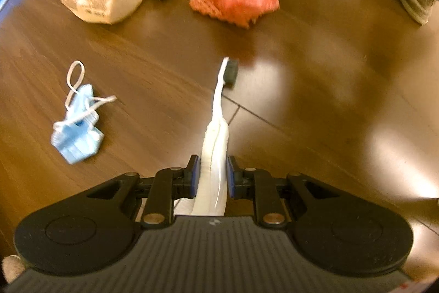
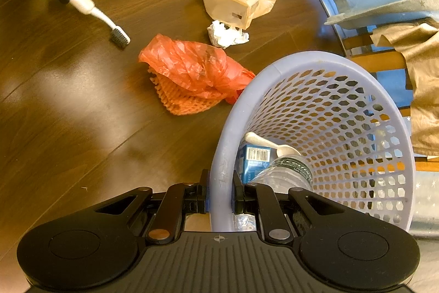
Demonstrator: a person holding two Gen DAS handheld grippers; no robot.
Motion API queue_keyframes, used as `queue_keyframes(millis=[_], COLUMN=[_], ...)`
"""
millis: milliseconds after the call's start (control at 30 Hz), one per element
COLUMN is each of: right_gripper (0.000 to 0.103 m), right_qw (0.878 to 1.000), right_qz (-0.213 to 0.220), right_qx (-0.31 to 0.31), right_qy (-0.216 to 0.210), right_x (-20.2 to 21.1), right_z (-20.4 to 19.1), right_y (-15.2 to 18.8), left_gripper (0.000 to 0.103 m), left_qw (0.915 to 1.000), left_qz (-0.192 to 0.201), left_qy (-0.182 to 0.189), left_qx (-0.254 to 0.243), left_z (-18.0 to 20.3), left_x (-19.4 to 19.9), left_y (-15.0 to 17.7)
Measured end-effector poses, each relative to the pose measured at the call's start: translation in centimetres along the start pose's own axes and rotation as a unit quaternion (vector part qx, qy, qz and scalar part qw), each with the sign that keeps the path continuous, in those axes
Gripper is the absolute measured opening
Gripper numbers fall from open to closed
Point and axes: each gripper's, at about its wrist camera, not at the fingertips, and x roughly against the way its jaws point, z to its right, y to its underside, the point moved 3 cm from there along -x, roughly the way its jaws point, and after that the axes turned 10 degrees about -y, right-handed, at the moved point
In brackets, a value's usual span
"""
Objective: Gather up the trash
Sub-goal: 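Grasp the white toothbrush by its handle with the left tool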
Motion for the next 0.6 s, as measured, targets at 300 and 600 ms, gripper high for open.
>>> queue_keyframes(millis=[300,600], right_gripper=[0.010,0.010], right_qw=[1.000,1.000], right_qz=[-0.002,0.000], right_qx=[0.003,-0.003], right_qy=[-0.002,-0.007], right_x=[-0.2,0.1], right_z=[-0.1,0.0], right_y=[-0.7,-0.5], left_gripper=[0.018,0.026], left_qw=[0.9996,0.9989], left_qz=[0.020,0.036], left_qy=[-0.004,-0.012], left_qx=[-0.019,-0.028], left_z=[1.0,1.0], left_x=[-1.5,-1.6], left_y=[0.4,-0.1])
